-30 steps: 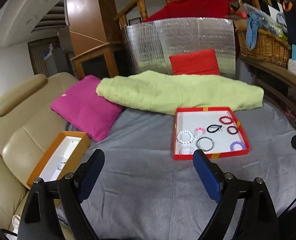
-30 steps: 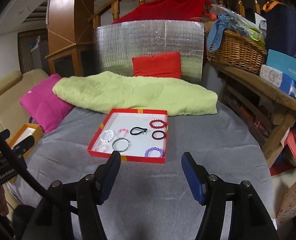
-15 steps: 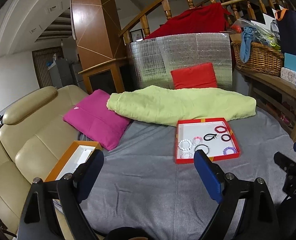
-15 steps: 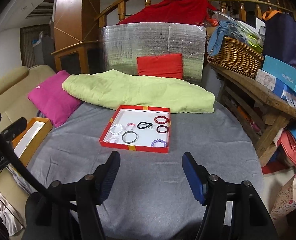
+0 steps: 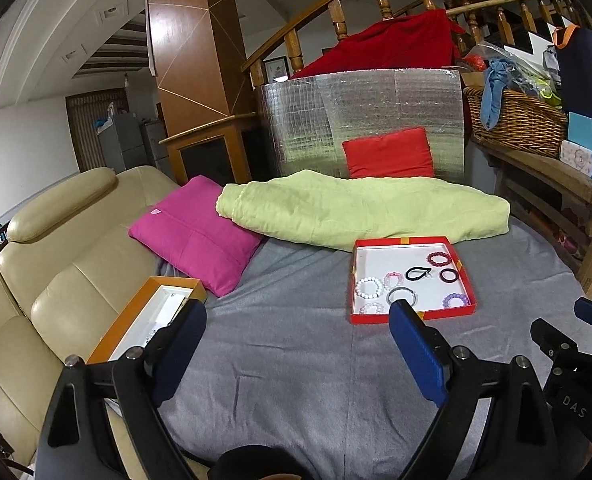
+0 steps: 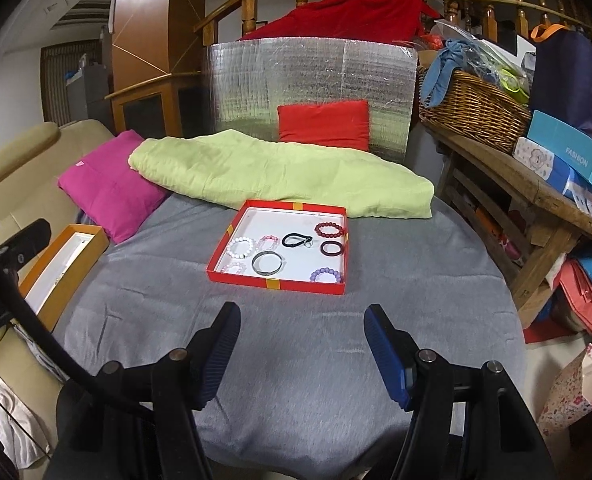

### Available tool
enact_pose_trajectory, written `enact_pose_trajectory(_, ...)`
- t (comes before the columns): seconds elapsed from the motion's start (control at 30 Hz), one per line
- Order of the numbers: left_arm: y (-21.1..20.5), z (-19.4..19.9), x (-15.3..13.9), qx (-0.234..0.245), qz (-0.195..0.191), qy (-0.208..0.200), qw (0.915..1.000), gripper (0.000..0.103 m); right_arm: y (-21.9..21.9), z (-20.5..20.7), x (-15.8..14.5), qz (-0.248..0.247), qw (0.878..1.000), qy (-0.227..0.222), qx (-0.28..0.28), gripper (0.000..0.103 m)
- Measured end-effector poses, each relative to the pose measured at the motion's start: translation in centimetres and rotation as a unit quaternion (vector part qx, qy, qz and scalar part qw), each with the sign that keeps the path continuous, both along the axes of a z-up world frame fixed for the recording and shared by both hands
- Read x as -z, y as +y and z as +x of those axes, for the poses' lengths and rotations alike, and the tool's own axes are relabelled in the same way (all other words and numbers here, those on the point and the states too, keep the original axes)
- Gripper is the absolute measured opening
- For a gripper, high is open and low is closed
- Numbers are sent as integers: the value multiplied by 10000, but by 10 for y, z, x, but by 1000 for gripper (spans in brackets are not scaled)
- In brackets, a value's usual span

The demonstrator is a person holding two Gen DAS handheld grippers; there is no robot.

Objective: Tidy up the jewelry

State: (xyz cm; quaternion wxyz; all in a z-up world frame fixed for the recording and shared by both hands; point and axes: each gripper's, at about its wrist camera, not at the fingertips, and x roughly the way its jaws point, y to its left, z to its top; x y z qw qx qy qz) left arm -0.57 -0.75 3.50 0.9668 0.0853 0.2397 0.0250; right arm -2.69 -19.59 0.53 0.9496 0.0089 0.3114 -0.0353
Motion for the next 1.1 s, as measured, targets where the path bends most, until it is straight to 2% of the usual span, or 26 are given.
enact_pose_trajectory(1.1, 2, -10, -2, 56, -102, 15, 9999, 93, 3, -6, -6, 10, 10000, -22, 66, 68)
